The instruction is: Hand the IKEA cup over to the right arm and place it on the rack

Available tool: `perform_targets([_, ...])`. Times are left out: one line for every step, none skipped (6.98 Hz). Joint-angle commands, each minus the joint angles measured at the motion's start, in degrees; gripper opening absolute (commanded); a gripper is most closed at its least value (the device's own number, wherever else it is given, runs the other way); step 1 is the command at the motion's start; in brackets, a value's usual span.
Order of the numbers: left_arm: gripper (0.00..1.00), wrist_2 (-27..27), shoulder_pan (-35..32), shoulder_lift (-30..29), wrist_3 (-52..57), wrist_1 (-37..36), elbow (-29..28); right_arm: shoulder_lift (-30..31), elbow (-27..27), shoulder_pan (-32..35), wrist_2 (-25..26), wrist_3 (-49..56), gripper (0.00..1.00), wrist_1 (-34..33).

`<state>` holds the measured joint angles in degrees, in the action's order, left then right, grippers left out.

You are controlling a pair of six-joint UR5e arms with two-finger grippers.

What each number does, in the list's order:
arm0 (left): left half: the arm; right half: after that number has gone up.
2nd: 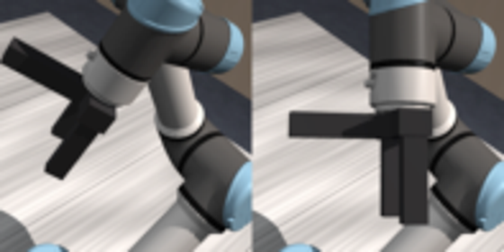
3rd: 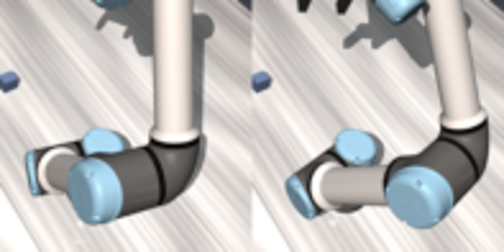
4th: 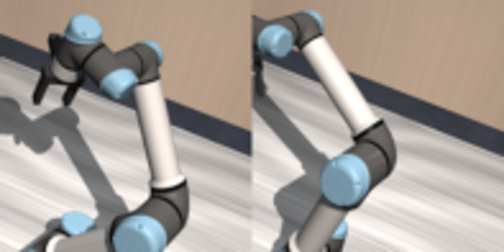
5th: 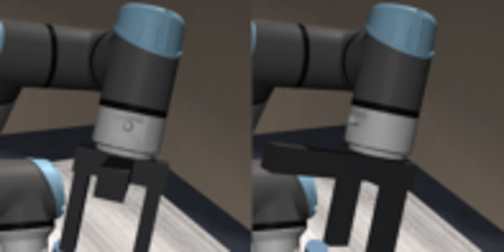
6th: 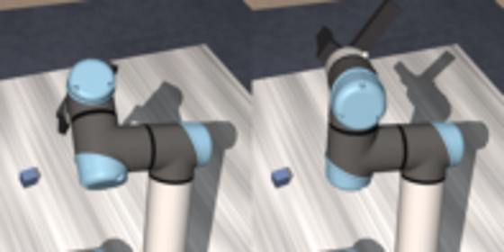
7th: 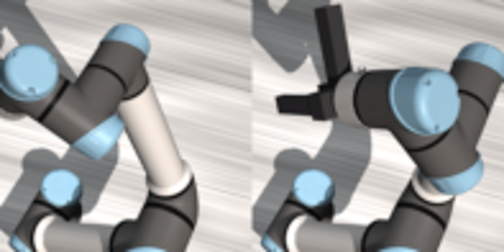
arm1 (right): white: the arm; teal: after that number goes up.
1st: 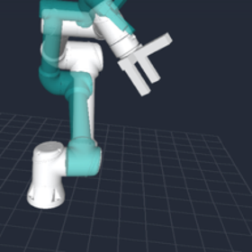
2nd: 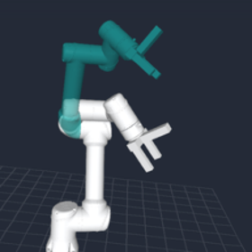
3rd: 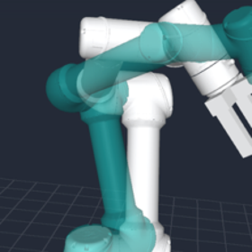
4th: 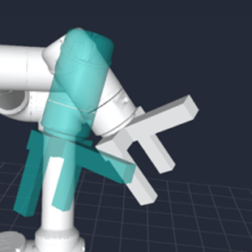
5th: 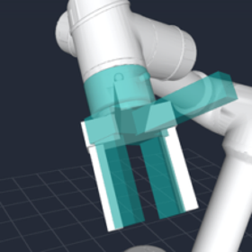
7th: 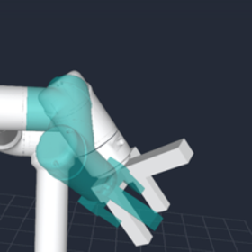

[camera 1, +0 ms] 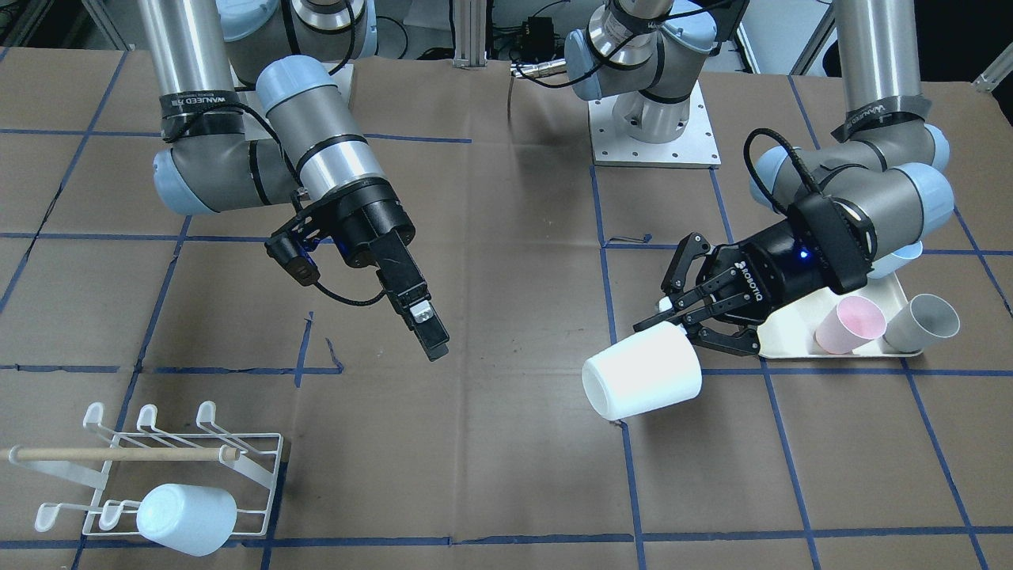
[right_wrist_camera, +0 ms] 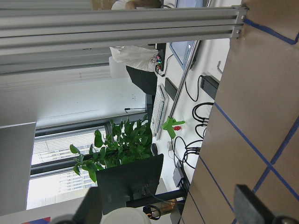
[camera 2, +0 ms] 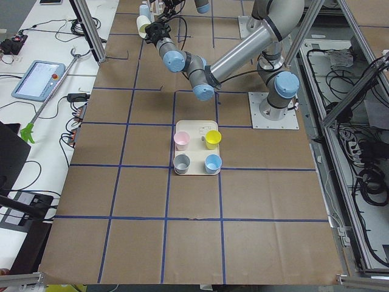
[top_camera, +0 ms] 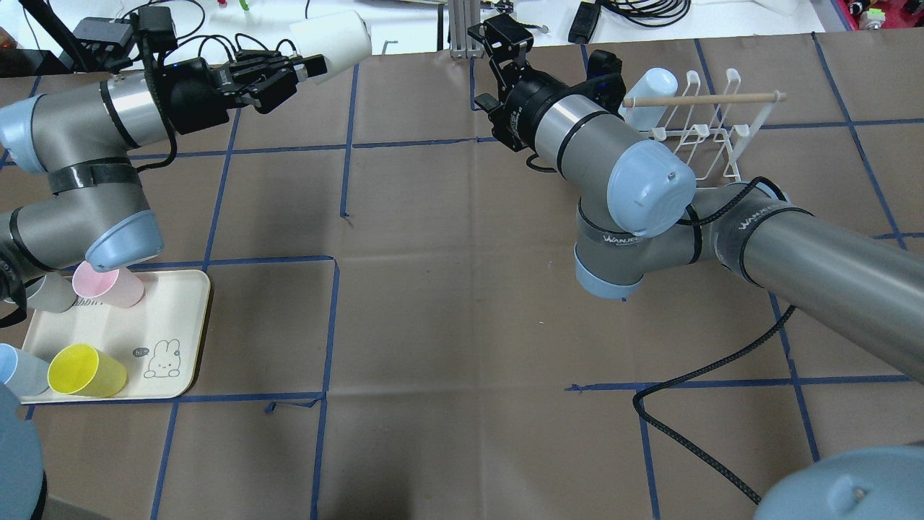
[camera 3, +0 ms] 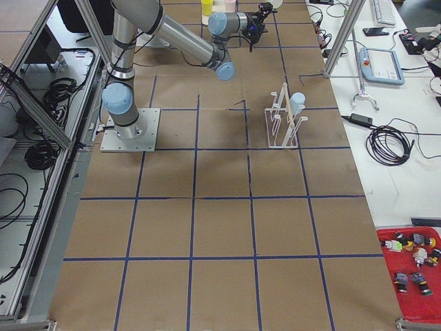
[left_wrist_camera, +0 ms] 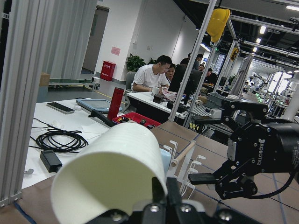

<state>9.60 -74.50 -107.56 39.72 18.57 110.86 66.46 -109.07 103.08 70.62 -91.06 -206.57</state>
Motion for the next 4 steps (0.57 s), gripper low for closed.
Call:
perform_targets([0.04,0.2,-2.0,-0.7,-0.3,-3.3,0.4,-3.2,3.6,3.2,0.5,-0.5,0.99,-0.1])
perform_targets([0.04,0.3,-2.3,-0.4,-0.3,-3.4,0.8,-3.1,3.6,3.3,0.5,-0.5,0.99,0.0])
perform_targets([0.04,0.3,-2.4,0.1,-0.3,-3.4,1.5,-2.9,3.8,3.4,0.5,-0.5,0.99,0.0])
perform_targets([0.04,0.3,-2.4,0.7,-0.3,-3.5,2.2,-2.9,4.5,3.4,0.5,-0.6,0.99,0.4])
